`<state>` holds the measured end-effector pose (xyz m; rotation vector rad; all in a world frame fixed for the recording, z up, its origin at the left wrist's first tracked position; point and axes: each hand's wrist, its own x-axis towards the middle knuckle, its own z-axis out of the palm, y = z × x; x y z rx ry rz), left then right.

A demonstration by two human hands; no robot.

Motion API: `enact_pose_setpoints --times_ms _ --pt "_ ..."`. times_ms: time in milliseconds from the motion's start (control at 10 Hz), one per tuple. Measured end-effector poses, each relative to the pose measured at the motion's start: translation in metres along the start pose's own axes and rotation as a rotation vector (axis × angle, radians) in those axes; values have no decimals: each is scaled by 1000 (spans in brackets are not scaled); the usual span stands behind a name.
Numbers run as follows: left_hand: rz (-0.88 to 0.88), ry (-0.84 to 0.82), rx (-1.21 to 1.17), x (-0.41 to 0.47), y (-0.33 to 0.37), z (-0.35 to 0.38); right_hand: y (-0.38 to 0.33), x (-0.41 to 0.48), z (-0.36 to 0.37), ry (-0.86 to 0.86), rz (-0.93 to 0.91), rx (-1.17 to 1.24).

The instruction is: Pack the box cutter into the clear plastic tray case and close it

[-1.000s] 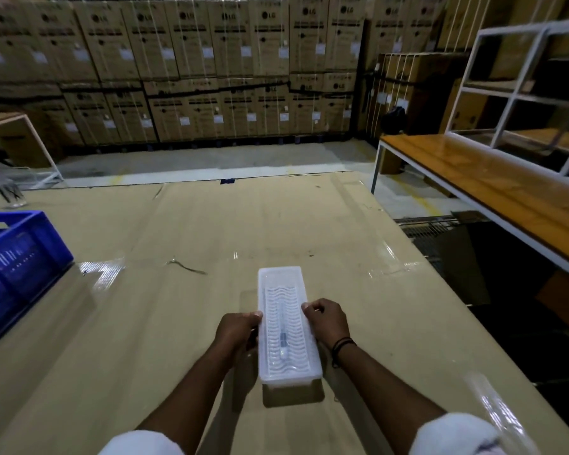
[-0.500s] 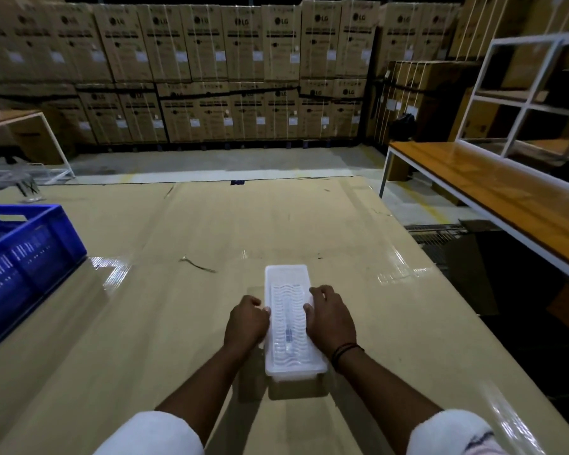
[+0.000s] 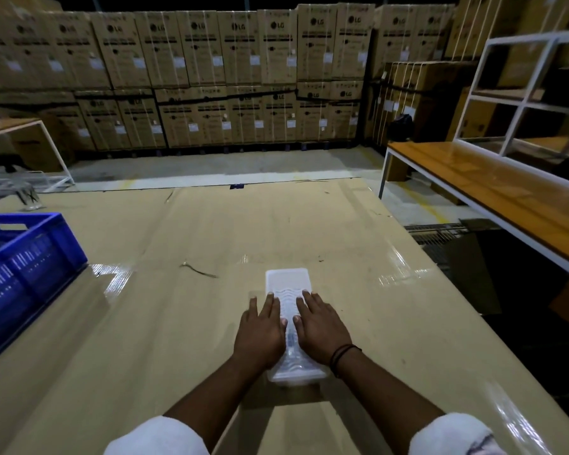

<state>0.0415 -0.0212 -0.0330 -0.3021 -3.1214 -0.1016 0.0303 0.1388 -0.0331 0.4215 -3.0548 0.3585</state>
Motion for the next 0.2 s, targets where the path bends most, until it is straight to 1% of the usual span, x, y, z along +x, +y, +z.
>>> enact_pose_setpoints --times_ms 100,200 --pt "-3 -1 -90 2 -3 -10 4 2 -8 9 -16 2" --pt "24 65 -127 11 -4 -29 3 12 -28 93 -30 -13"
